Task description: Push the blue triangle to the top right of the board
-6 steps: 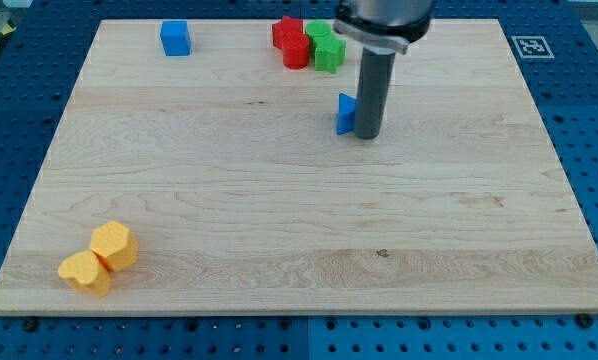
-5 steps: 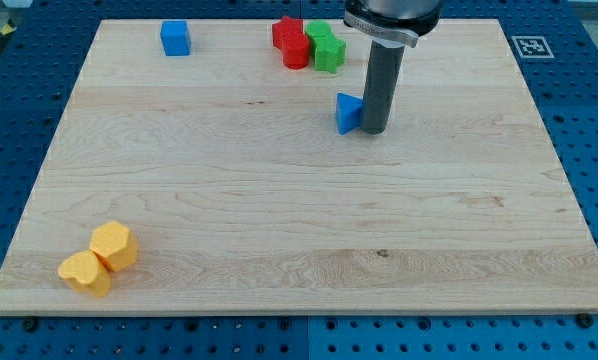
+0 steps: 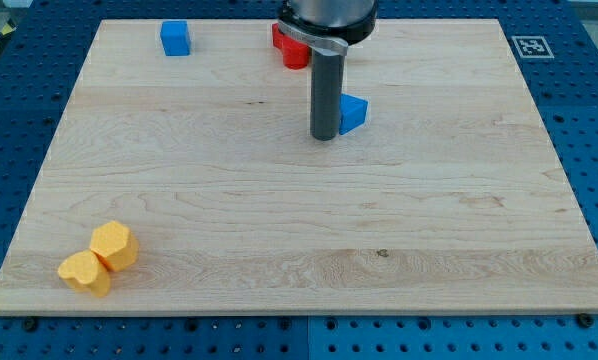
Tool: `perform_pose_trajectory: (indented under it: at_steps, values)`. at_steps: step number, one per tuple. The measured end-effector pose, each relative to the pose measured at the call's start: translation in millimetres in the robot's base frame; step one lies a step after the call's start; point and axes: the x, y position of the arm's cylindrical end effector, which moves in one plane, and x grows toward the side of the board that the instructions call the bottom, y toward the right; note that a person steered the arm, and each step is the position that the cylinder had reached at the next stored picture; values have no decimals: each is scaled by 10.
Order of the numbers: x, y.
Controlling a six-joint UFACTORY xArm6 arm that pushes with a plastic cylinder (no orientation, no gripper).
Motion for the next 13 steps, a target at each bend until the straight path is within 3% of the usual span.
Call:
perform_pose_trajectory:
  at_steps: [3, 8, 13]
  values:
    - [-183, 998]
    - [-337, 682]
    - [-1192, 1132]
